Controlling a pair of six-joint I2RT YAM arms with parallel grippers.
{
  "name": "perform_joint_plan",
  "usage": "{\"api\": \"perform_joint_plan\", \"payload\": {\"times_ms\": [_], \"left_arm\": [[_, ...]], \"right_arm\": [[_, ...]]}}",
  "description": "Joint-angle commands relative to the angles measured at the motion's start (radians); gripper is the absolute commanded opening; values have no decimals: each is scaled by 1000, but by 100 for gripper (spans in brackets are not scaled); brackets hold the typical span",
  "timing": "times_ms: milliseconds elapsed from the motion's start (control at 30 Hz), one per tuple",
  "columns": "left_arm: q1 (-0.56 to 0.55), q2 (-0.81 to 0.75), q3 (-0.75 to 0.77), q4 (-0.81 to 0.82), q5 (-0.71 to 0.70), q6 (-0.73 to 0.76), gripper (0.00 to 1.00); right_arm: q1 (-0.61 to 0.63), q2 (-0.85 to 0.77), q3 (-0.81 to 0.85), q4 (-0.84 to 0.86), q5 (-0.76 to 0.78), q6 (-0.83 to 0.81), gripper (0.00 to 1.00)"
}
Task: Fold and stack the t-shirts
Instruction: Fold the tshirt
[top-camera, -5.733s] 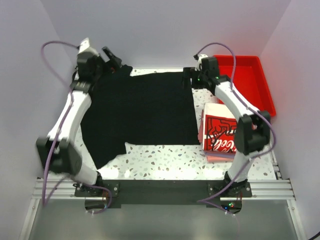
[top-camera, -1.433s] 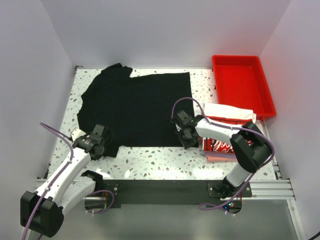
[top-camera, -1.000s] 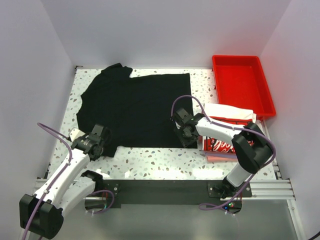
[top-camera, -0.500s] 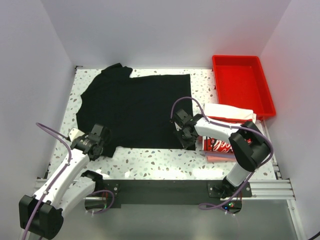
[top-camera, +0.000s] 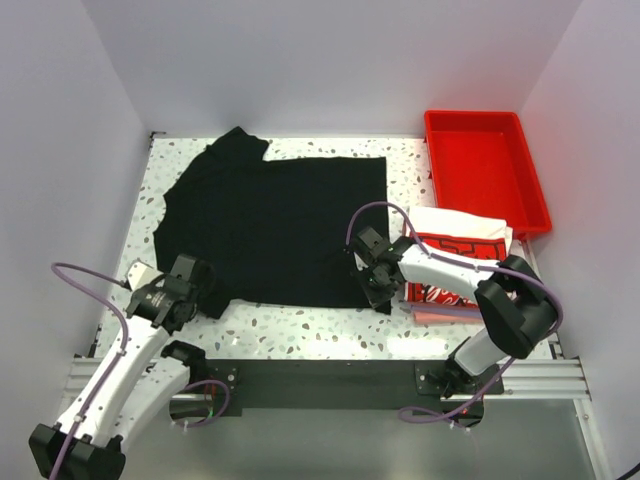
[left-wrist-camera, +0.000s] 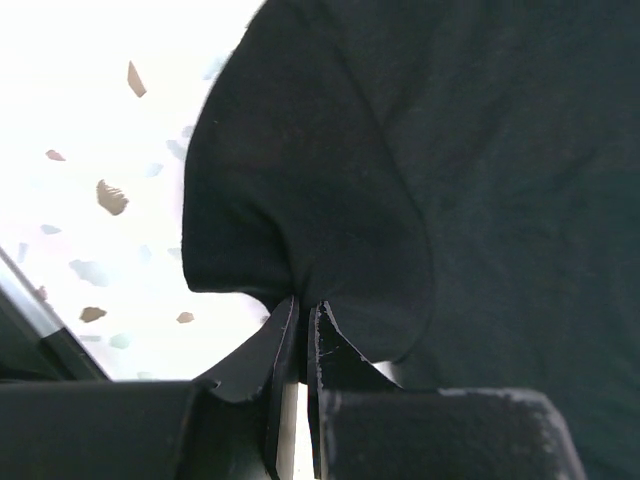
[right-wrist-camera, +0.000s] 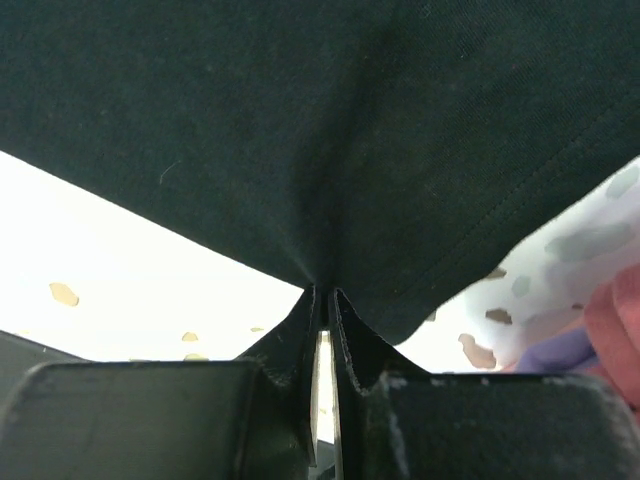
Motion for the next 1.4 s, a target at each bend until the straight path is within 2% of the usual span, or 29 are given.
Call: {"api": "perform_joint_plan", "payload": {"times_ms": [0, 333, 633, 900, 1033, 1167, 1367], "left_arm": [[6, -28, 46, 3, -29, 5, 0], [6, 123, 138, 166, -65, 131, 0], [31, 301, 246, 353, -103, 225, 2], [167, 442, 287, 577, 62, 415, 1], [189, 521, 318, 707, 153, 479, 0], [192, 594, 379, 741, 139, 510, 1], [204, 725, 474, 706, 126, 562, 1]], "right_arm": [[8, -57, 22, -63, 5, -9, 8], [-9, -13, 180, -109, 83, -46, 9], [-122, 50, 325, -127, 83, -98, 9], [-181, 139, 447, -129, 54, -137, 10], [-199, 195, 517, -135, 50, -137, 10], [-213, 242, 574, -147, 57, -141, 10], [-237, 301, 637, -159, 71, -146, 11]]}}
